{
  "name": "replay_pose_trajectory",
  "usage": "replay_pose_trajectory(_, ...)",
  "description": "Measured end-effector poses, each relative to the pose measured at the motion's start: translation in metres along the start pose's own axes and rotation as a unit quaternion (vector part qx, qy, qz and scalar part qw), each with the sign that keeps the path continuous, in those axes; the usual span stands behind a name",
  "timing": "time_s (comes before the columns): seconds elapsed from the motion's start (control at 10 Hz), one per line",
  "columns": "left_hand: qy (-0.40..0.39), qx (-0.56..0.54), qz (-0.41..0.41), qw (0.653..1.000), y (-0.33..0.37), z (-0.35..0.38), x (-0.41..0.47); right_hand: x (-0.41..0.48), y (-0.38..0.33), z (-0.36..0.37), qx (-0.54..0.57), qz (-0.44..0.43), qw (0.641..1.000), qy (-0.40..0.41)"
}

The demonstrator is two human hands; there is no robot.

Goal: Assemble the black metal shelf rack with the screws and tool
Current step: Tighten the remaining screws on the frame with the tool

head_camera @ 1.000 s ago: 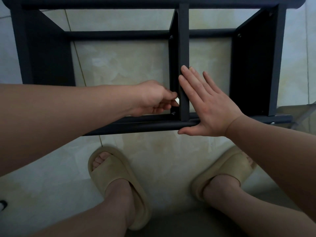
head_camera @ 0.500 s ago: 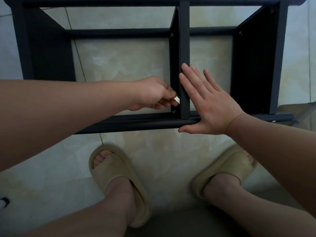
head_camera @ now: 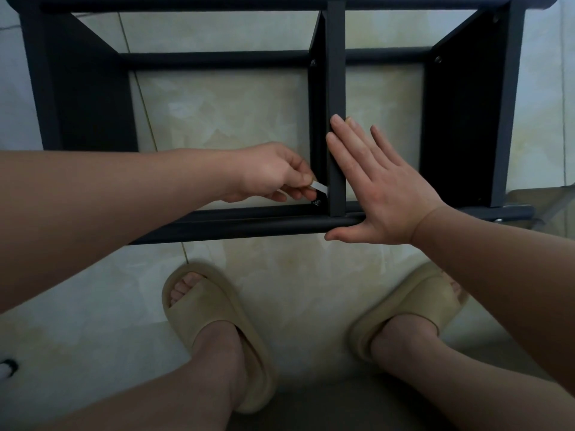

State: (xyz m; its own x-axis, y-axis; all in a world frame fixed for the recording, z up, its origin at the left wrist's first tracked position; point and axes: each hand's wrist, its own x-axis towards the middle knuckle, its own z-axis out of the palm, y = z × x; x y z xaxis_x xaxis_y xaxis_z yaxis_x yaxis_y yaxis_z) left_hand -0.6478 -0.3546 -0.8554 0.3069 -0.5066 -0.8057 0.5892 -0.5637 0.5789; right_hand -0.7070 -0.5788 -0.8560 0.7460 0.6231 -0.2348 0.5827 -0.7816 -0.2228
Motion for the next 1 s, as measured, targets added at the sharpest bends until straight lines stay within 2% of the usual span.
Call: replay_pose_trajectory(1.0,-0.029,0.136,0.039,0.989,-0.01,0.008,-0.009,0.0,0.0,-0.001,-0.003,0.003,1.0,-0.005)
